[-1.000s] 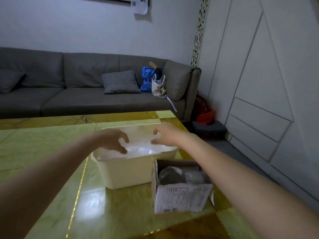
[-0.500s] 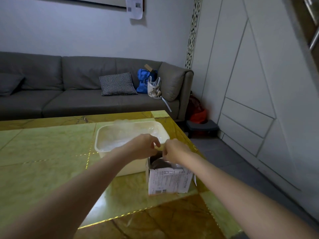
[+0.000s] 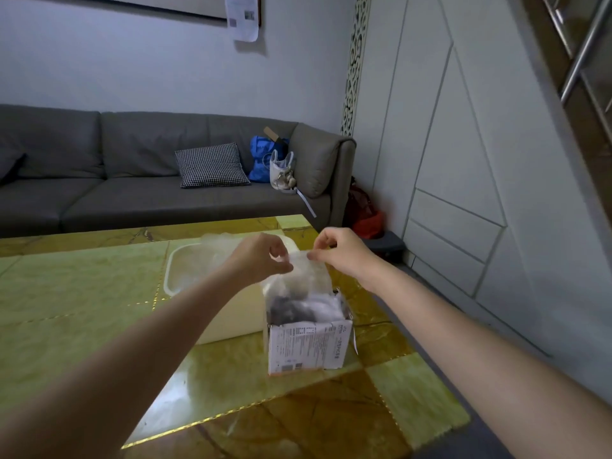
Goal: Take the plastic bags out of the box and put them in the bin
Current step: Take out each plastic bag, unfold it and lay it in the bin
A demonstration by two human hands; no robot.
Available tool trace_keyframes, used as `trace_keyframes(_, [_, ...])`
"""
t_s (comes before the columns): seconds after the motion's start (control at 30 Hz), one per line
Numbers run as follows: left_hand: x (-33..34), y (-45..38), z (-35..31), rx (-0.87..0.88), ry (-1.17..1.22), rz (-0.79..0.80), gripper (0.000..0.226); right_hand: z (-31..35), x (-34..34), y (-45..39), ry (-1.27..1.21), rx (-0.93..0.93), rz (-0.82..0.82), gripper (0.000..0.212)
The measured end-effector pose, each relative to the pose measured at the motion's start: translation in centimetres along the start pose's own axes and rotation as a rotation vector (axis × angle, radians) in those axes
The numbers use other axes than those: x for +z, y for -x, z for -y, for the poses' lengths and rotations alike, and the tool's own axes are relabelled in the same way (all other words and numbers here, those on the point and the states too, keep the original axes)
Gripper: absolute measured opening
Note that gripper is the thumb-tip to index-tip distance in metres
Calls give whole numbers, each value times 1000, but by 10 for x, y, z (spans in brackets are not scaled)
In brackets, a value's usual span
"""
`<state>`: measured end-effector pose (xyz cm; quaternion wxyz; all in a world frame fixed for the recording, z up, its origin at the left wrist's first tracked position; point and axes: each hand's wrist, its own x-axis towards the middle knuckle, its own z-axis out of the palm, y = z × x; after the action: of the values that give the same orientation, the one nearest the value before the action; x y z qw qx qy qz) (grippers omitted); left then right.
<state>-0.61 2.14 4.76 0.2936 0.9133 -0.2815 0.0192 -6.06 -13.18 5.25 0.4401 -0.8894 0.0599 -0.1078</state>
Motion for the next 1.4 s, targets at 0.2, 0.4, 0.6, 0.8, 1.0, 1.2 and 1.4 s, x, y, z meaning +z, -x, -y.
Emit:
trace_keyframes(0.2, [-14,3,-6,-249,619,90,22,7,1,-7,-143,-68,-119,13])
trace_keyframes(0.4, [-24,19,13,-407,940,352,61,7,0,-3,-151,-151,-227,9])
trace_keyframes(0.6, [-24,8,12,-341,1033,-36,18,0,2,8,323,-256,180,16])
trace_keyframes(0.8, [-37,14,22,-65,988,223,22,6,-2,0,-274,20,50,37])
trace_keyframes(1.0, [-39,21,16,-41,992,399,16,14,21,2,-603,192,344,40])
trace_keyframes(1.2, [-35,7,36,-438,943,-131,31,18,9,-16,-933,240,-129,26])
trace_keyframes(1.4, [-57,-7,58,-603,840,-275,25,34,31,-54,-621,131,-301,7])
